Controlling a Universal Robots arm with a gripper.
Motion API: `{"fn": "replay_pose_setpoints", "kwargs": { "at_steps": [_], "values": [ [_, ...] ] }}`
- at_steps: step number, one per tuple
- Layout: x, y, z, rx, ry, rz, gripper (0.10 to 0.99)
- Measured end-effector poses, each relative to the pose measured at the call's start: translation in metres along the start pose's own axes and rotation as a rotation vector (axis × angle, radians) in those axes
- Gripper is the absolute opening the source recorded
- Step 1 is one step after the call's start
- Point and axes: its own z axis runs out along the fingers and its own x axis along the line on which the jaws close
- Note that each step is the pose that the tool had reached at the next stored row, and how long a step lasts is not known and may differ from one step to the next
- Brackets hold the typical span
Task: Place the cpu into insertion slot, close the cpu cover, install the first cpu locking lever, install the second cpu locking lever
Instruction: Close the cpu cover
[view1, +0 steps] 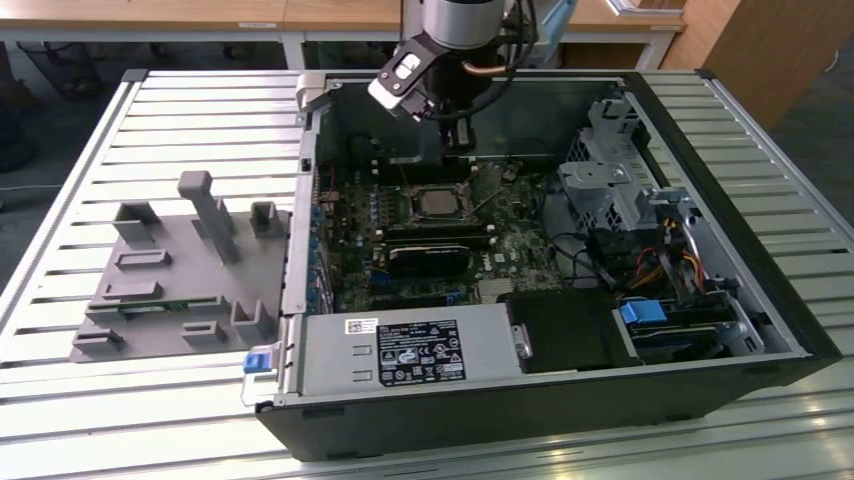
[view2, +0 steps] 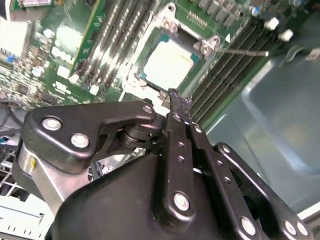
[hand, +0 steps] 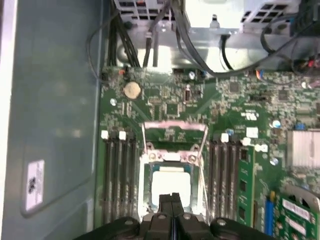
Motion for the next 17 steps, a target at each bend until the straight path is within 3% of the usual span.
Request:
{"fn": "replay_pose_setpoints", "kwargs": {
  "at_steps": [2, 8, 17],
  "values": [
    [0.0, 0.0065, 0.0004, 0.004, 0.0046, 0.001, 0.118],
    [-0.0005, 0.0266, 0.0012, 0.018, 0.0048, 0.001, 0.118],
    [-0.0032, 0.0307, 0.0032, 0.019, 0.0048, 0.001, 0.118]
  ]
}}
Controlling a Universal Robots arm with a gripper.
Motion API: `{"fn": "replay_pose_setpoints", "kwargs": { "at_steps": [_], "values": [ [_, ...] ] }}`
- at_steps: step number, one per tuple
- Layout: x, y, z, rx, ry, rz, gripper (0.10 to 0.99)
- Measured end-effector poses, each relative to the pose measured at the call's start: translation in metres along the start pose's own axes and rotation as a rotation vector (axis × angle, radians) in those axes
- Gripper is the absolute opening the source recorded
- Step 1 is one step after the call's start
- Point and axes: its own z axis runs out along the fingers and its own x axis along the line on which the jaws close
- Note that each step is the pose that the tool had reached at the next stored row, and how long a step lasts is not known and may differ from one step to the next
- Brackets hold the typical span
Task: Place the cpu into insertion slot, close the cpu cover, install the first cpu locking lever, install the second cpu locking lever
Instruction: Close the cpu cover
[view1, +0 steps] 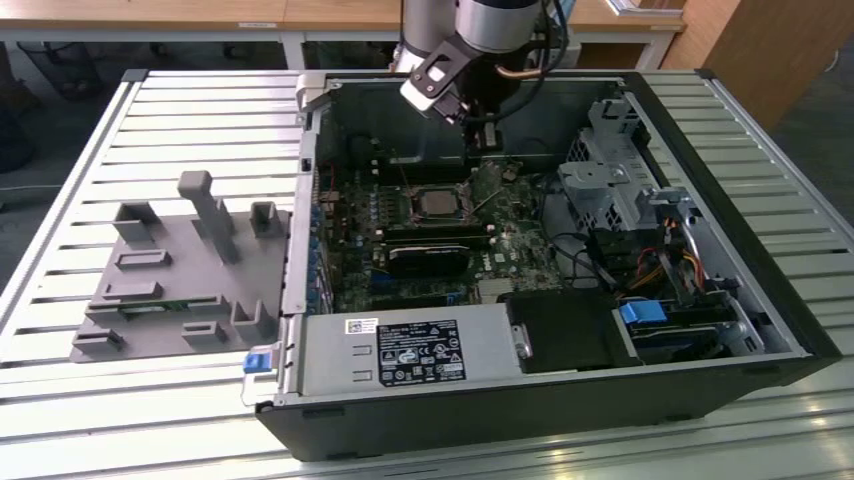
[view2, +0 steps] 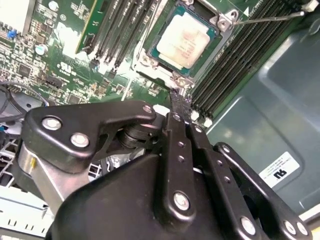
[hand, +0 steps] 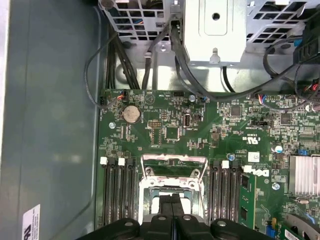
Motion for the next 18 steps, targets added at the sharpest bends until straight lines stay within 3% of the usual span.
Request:
{"fn": "replay_pose_setpoints", "kwargs": {
  "at_steps": [6, 18],
  "values": [
    [-0.0068, 0.001, 0.0, 0.0, 0.0, 0.0, 0.118],
    [-0.0074, 0.0176, 0.0023, 0.0, 0.0, 0.0, 0.118]
  ]
}}
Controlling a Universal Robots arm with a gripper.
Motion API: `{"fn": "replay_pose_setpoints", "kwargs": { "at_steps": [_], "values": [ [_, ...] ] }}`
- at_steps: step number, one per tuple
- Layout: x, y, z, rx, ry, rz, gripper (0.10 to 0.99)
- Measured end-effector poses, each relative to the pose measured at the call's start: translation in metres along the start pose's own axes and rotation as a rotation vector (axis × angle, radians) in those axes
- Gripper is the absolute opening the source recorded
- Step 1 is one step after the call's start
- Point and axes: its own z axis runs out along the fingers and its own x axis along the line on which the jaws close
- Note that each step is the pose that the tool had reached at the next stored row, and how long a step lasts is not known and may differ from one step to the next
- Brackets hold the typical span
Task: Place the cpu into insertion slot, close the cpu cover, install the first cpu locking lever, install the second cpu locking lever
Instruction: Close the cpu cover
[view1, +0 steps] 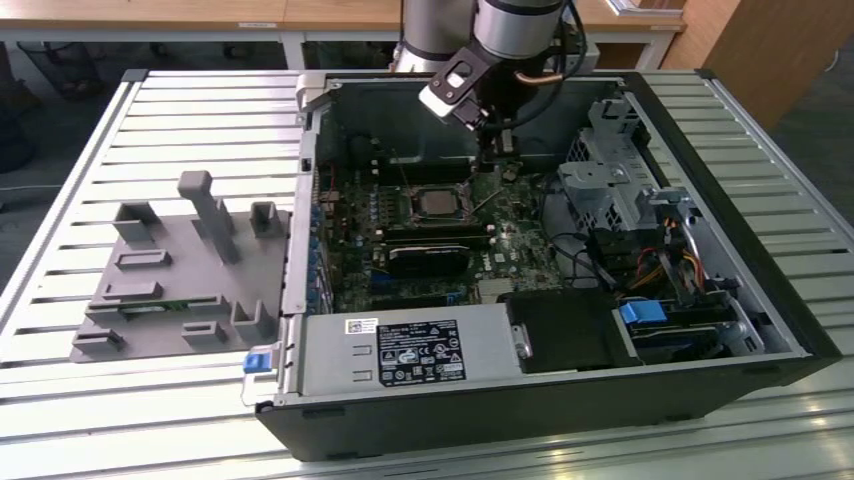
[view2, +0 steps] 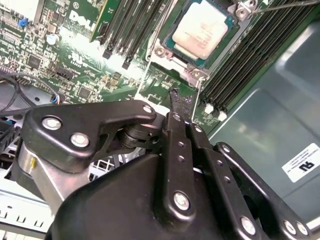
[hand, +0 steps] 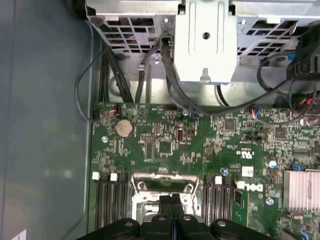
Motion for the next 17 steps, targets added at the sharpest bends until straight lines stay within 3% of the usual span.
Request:
{"fn": "replay_pose_setpoints", "kwargs": {
  "at_steps": [17],
  "values": [
    [0.0036, 0.0246, 0.0048, 0.0, -0.0001, 0.0, 0.118]
  ]
}}
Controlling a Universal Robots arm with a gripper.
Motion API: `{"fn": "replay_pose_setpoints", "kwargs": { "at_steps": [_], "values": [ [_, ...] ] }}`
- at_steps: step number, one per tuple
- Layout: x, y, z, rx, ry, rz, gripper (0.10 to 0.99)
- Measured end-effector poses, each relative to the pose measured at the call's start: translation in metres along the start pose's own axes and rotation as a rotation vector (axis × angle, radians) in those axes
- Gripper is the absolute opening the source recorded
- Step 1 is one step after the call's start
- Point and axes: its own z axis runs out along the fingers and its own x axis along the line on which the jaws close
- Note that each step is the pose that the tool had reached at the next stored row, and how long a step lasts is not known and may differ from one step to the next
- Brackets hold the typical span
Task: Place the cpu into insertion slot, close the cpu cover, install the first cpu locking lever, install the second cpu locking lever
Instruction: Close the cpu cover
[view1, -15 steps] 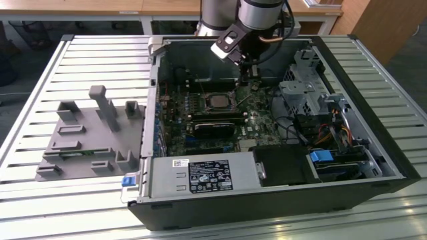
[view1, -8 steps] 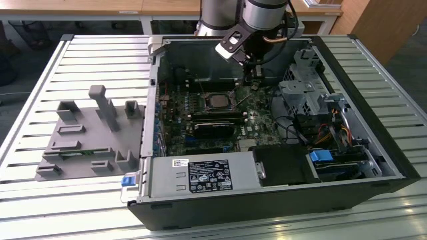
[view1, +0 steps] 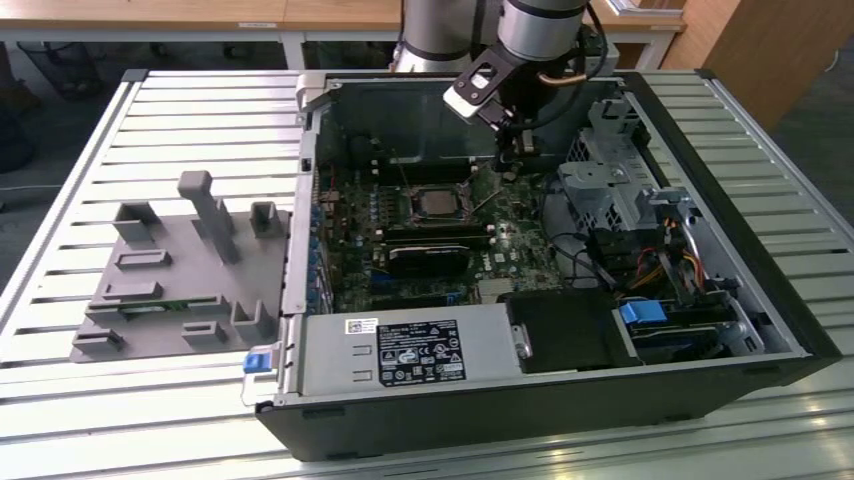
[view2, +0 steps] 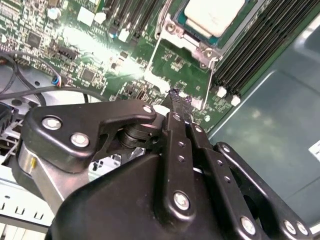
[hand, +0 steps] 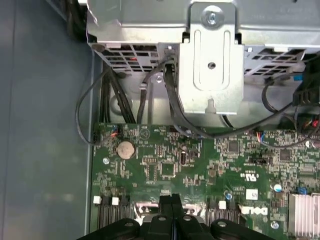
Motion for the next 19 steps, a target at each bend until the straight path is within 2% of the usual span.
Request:
{"fn": "replay_pose_setpoints", "kwargs": {
  "at_steps": [7, 19],
  "values": [
    [0.0019, 0.0091, 0.0018, 0.003, -0.0029, 0.0, 0.118],
    [0.0038, 0.0176, 0.006, 0.006, -0.0055, 0.0, 0.118]
  ]
}}
